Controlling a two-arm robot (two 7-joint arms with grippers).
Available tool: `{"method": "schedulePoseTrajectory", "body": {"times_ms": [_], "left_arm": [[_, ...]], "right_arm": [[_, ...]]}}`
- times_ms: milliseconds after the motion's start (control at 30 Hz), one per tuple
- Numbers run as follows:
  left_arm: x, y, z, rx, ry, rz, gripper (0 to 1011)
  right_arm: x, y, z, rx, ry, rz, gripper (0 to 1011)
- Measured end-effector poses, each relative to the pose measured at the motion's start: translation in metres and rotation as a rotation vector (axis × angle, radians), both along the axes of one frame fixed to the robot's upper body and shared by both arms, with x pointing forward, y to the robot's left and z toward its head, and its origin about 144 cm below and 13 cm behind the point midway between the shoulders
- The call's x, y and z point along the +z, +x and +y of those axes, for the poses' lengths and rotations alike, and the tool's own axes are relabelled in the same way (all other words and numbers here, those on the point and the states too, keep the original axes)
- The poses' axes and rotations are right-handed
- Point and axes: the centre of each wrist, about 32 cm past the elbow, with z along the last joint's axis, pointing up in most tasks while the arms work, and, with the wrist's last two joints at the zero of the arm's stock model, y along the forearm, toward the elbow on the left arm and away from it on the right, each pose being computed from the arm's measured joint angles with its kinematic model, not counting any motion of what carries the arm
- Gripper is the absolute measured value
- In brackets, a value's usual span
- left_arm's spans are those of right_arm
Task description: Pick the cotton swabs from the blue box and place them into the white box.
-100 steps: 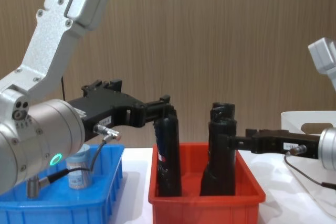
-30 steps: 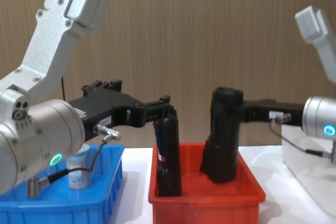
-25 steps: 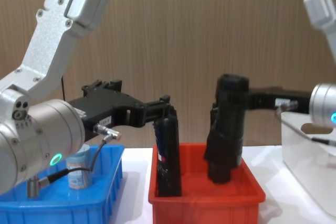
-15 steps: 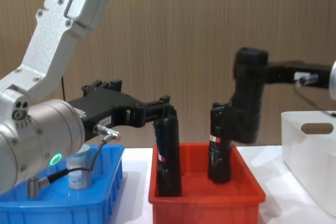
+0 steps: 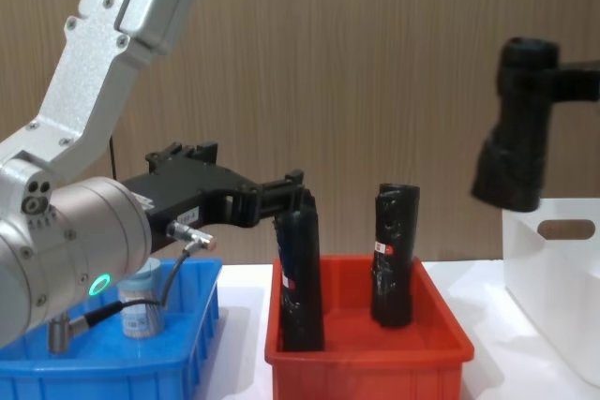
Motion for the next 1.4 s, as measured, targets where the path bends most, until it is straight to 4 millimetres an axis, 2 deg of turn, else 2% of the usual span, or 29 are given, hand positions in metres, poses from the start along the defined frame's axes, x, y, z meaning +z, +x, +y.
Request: {"method": "schedulePoseTrajectory", "body": {"times_ms": [467, 800, 1167, 1233, 1267, 1400], "left_arm": [[0.0, 0.0, 0.0, 0.0, 0.0, 0.0, 1004], [0.0, 0.0, 0.0, 0.0, 0.0, 0.0, 1004], [0.0, 0.0, 0.0, 0.0, 0.0, 0.0, 1004], [0.0, 0.0, 0.0, 0.0, 0.0, 0.0, 1004], [0.0, 0.0, 0.0, 0.0, 0.0, 0.0, 1004], [0.0, 0.0, 0.0, 0.0, 0.0, 0.0, 1004]], "right_arm": [[0.008, -0.006, -0.033, -0.207, -0.048, 0.001, 355], [-0.006, -0.001, -0.056, -0.315, -0.071, 0.067, 355], [-0.019, 0.006, -0.07, -0.351, -0.068, 0.125, 358], [-0.022, 0.007, -0.072, -0.355, -0.065, 0.133, 378], [-0.022, 0.008, -0.073, -0.356, -0.064, 0.134, 434], [-0.025, 0.009, -0.076, -0.358, -0.061, 0.144, 503]]}}
